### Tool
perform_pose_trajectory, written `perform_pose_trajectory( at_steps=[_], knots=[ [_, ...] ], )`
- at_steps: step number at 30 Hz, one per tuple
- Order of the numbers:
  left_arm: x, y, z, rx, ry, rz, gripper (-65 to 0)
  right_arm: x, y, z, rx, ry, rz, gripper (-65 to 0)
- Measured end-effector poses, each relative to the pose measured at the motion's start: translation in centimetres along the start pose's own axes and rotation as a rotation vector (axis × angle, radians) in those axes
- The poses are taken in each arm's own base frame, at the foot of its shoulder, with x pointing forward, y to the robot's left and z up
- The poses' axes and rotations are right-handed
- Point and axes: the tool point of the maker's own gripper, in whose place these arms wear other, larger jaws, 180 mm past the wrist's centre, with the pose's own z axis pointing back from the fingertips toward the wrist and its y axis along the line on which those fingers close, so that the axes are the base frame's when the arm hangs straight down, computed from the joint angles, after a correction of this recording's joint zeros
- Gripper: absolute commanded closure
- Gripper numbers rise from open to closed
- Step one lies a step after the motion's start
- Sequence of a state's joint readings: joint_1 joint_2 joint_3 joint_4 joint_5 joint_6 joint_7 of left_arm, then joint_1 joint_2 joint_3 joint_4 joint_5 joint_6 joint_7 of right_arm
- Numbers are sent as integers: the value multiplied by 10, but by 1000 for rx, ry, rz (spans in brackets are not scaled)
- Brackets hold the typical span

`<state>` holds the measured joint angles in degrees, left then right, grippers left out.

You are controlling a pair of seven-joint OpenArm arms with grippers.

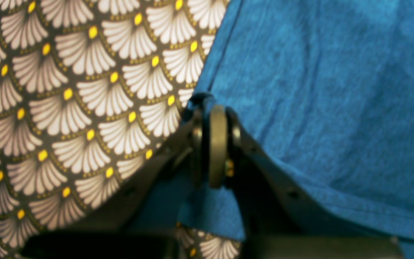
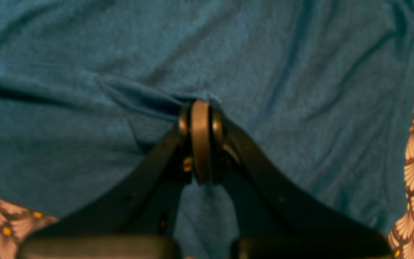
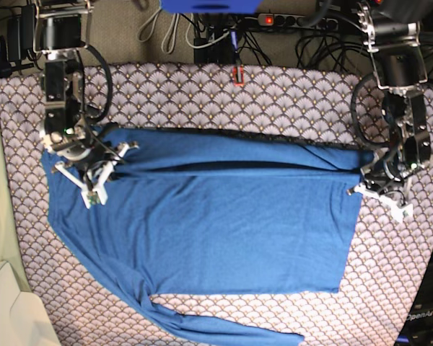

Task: Fold the T-shirt properly
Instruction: 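Lower the edge onto the shirt and open both grippers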

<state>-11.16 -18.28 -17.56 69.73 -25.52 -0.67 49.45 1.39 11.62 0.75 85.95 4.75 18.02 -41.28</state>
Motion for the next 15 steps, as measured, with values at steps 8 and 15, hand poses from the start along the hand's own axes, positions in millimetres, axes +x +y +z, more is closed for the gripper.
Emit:
perform_pose_trajectory(
  at_steps=[8,15],
  knots=[
    [13,-7,0,-13,-25,3,-5,-2,0,0,1,6,5,0],
    [13,-8,0,-14,-23,3,-17,-2,-1,0,-1,6,3,0]
  ],
)
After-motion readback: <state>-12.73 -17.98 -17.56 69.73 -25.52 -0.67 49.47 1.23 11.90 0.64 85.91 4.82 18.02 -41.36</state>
